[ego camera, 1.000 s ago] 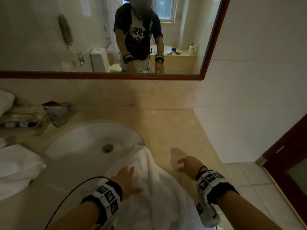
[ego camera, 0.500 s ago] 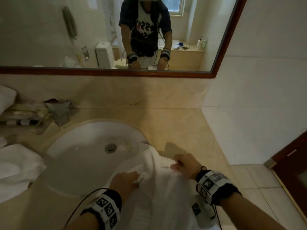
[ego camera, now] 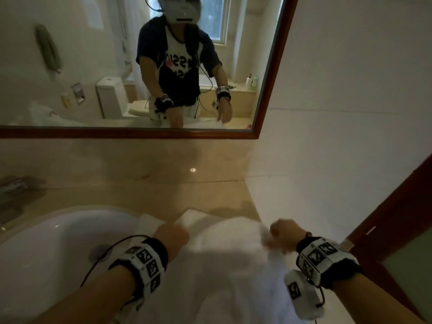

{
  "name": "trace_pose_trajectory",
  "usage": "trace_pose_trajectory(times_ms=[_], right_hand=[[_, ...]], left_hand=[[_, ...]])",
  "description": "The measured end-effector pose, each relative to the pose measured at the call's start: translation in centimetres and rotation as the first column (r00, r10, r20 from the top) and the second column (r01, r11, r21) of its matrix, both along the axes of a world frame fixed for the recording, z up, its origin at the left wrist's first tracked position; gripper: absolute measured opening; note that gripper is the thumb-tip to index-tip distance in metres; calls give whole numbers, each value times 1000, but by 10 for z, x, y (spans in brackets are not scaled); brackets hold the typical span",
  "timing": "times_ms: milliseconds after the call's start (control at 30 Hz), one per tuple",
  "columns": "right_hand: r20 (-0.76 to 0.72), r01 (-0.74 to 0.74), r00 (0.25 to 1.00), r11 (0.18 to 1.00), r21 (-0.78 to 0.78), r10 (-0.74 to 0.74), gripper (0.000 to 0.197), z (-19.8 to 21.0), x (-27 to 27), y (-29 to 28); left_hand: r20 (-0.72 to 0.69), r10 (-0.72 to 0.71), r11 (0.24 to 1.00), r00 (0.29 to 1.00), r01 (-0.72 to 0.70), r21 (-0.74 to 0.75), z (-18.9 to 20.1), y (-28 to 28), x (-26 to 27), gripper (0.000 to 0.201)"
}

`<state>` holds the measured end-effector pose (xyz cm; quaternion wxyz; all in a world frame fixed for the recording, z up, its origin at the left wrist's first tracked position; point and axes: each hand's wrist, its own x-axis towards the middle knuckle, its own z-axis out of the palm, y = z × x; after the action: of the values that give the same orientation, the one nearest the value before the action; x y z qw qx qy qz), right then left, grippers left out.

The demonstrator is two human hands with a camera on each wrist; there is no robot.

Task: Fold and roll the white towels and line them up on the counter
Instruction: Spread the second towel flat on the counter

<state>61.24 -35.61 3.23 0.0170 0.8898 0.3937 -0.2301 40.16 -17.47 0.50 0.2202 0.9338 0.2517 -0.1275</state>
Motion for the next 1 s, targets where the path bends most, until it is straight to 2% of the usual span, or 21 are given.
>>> trace_pose_trajectory(times_ms=[33, 67, 100, 133, 167, 233, 267, 333, 400, 467, 533, 600, 700, 800, 867, 933, 1000], right_hand=[[-81, -1, 997, 995, -103, -8, 48, -3, 9, 3], [-144, 26, 988, 989, -146, -48, 50, -6, 19, 7], [-165, 56, 983, 989, -134, -78, 49, -9, 32, 13], [-159, 78, 983, 992, -100, -93, 45, -11, 44, 19], [-126, 87, 987, 994, -70, -96, 38, -15, 56, 25], [-88, 38, 995, 996, -78, -45, 21, -27, 72, 37], [-138, -3, 990, 996, -87, -9, 16, -34, 72, 43], [-277, -80, 959, 993, -83, 54, 23, -50, 62, 55], [-353, -163, 928, 983, -83, 124, 32, -60, 47, 67], [-441, -240, 880, 967, -88, 178, 25, -70, 35, 76], [-437, -344, 860, 931, -120, 262, 35, -79, 24, 80], [-416, -417, 843, 903, -101, 342, 44, -83, 16, 81], [-314, -418, 856, 907, 46, 411, 35, -63, 30, 79], [-251, -189, 930, 934, 303, 269, 18, -22, 70, 72], [-188, -96, 962, 891, 444, 198, 27, 6, 84, 67], [-46, -61, 994, 837, 544, 102, 37, 16, 88, 68], [76, -49, 997, 845, 532, 10, 36, 10, 83, 73]], left_hand=[[-183, -16, 996, 983, -1, -91, -7, 0, 4, 25], [-331, -110, 987, 937, 64, -146, -9, 2, 8, 30], [-362, -158, 974, 919, 84, -211, -10, 7, 12, 37], [-348, -139, 964, 927, 46, -262, -12, 16, 15, 42], [-321, -89, 968, 943, 6, -250, -16, 26, 16, 44], [-263, 6, 995, 965, -33, -98, -21, 42, 16, 39], [-284, 24, 999, 958, -30, -15, -26, 48, 15, 33], [-285, 12, 998, 958, 7, 64, -38, 54, 13, 41], [-236, 39, 999, 971, -31, 40, -47, 57, 11, 58], [-224, 110, 994, 968, -107, 23, -52, 64, 10, 71], [-273, 154, 987, 950, -158, 10, -50, 65, 9, 54], [-284, 129, 991, 950, -116, 62, -50, 68, 10, 39], [-175, 173, 984, 969, -161, 80, -39, 80, 7, 44], [41, 257, 955, 966, -260, 143, -21, 93, 6, 33], [271, 239, 912, 933, -311, 266, -10, 99, 16, 23], [439, 165, 885, 883, -330, 330, 0, 103, 29, 24], [471, 141, 854, 871, -348, 388, -2, 108, 40, 29]])
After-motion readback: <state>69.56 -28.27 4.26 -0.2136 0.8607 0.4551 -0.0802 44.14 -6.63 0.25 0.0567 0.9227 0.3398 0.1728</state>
